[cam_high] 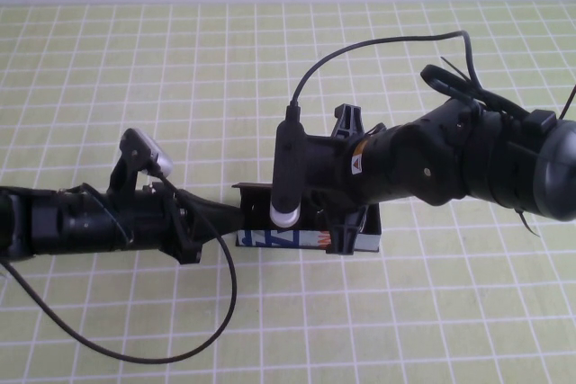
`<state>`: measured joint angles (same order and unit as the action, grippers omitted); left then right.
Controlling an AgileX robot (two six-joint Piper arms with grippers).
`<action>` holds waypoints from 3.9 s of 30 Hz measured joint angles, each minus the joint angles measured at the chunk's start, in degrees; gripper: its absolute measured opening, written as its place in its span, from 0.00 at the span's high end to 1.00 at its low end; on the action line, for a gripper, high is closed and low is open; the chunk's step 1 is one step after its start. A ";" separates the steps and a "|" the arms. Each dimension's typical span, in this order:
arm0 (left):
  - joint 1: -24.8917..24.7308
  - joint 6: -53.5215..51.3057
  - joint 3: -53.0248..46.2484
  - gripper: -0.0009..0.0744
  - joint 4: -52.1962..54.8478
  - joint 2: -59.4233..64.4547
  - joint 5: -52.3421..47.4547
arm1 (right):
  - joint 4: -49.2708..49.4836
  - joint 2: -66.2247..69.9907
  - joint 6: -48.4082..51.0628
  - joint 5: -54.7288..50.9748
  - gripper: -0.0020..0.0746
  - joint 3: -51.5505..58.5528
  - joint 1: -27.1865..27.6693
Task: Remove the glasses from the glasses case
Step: Pick up the glasses from the glasses case
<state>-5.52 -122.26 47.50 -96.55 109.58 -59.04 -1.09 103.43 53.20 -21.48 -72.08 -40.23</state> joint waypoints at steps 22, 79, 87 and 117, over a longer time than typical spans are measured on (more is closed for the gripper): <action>0.00 0.12 2.77 0.99 -1.22 4.11 -0.97 | 12.85 -4.07 -4.14 -2.36 0.85 0.00 0.00; 0.00 1.89 2.90 0.99 -1.37 4.27 -0.86 | 18.11 12.76 -13.24 -42.10 0.99 -31.45 9.06; 0.00 2.05 2.98 0.99 -1.37 4.27 -0.86 | 18.47 12.68 -1.47 -47.44 0.75 -31.45 7.73; 0.00 2.48 3.12 0.99 -1.25 4.27 -0.86 | 10.91 21.22 2.28 -39.15 0.58 -31.45 5.98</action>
<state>-5.52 -119.78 50.61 -97.80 113.85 -59.90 9.81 124.65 55.49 -60.63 -103.53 -34.24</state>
